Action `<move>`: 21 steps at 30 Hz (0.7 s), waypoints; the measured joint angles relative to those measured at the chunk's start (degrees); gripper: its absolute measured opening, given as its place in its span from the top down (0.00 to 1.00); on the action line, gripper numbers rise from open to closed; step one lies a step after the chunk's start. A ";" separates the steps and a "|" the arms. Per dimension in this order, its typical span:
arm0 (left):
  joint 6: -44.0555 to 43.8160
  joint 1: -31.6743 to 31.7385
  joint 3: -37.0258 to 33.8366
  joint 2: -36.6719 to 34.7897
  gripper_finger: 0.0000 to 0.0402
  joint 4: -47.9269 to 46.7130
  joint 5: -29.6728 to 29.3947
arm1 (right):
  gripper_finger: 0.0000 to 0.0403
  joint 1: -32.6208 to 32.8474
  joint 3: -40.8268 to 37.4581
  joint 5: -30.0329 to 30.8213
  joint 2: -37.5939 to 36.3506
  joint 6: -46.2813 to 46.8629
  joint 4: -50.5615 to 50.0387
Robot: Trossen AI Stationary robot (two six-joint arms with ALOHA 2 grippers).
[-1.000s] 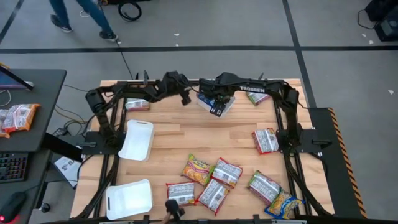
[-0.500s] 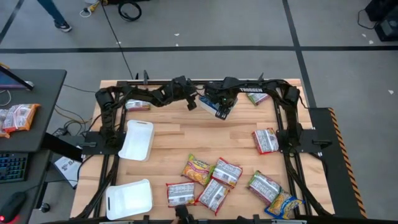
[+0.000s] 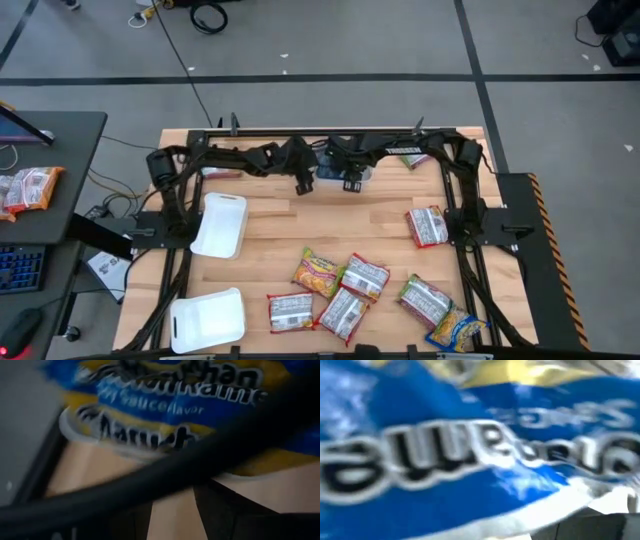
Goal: Sort Maruchan noodles
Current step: Put the blue noodle pack into the top white bin
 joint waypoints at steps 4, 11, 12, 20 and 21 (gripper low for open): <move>-2.00 -1.63 -0.10 -4.16 0.62 -9.66 -3.30 | 0.57 1.60 0.00 -1.78 0.15 -2.33 5.19; -1.90 0.26 -4.98 -11.87 0.62 -9.85 -6.10 | 0.57 2.93 0.18 -6.25 0.22 -1.89 10.34; -1.94 0.87 -6.11 -13.05 0.62 -9.05 -6.17 | 0.57 3.07 0.21 -6.42 0.07 -1.91 10.06; -2.90 4.37 -14.43 -18.77 0.62 -5.16 -6.28 | 0.57 3.64 0.28 -9.09 -2.06 -3.83 5.41; -3.23 4.72 -15.03 -18.77 0.62 -4.67 -6.06 | 0.57 3.59 0.28 -9.11 -2.21 -4.24 5.38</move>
